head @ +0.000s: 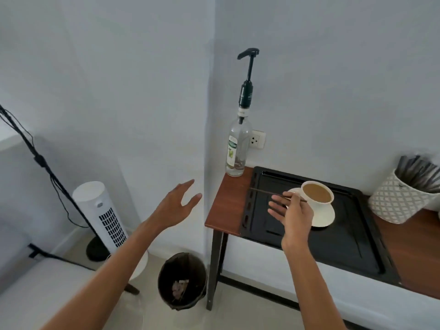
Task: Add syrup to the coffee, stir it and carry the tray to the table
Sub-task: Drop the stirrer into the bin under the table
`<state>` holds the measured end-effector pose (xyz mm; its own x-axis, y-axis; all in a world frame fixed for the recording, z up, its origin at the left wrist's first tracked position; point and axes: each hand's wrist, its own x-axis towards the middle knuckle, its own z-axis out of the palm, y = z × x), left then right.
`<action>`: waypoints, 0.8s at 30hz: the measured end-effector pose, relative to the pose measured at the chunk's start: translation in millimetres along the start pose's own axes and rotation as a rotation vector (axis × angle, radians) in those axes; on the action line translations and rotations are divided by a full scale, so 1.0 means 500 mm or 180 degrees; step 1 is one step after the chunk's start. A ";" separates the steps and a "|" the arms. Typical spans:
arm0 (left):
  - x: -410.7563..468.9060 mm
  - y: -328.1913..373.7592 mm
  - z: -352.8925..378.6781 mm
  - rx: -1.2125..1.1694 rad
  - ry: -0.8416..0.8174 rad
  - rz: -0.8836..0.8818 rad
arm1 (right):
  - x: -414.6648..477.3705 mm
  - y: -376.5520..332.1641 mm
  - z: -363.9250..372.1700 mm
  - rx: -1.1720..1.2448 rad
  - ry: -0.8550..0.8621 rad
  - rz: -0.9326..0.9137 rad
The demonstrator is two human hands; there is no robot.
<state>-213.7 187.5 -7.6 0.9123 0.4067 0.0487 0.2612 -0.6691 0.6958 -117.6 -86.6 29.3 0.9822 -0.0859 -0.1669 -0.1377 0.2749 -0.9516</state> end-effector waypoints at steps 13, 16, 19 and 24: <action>0.014 -0.275 -0.090 0.0736 -0.0098 -0.0038 | -0.135 0.218 0.297 -0.1181 -0.0544 0.0059; 0.053 -0.350 -0.085 0.1020 -0.0304 0.0138 | -0.141 0.292 0.351 -0.1585 -0.0570 0.0092; 0.110 -0.434 -0.064 0.1266 -0.0479 0.0284 | -0.127 0.397 0.389 -0.2005 -0.0521 0.0132; 0.207 -0.566 0.020 0.1590 -0.0480 0.0823 | -0.075 0.598 0.395 -0.2489 -0.0528 0.0445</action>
<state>-189.8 412.7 -206.7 0.9915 0.1226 0.0441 0.1078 -0.9621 0.2505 -170.2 187.7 -198.0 0.9471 0.0596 -0.3155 -0.2496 -0.4815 -0.8402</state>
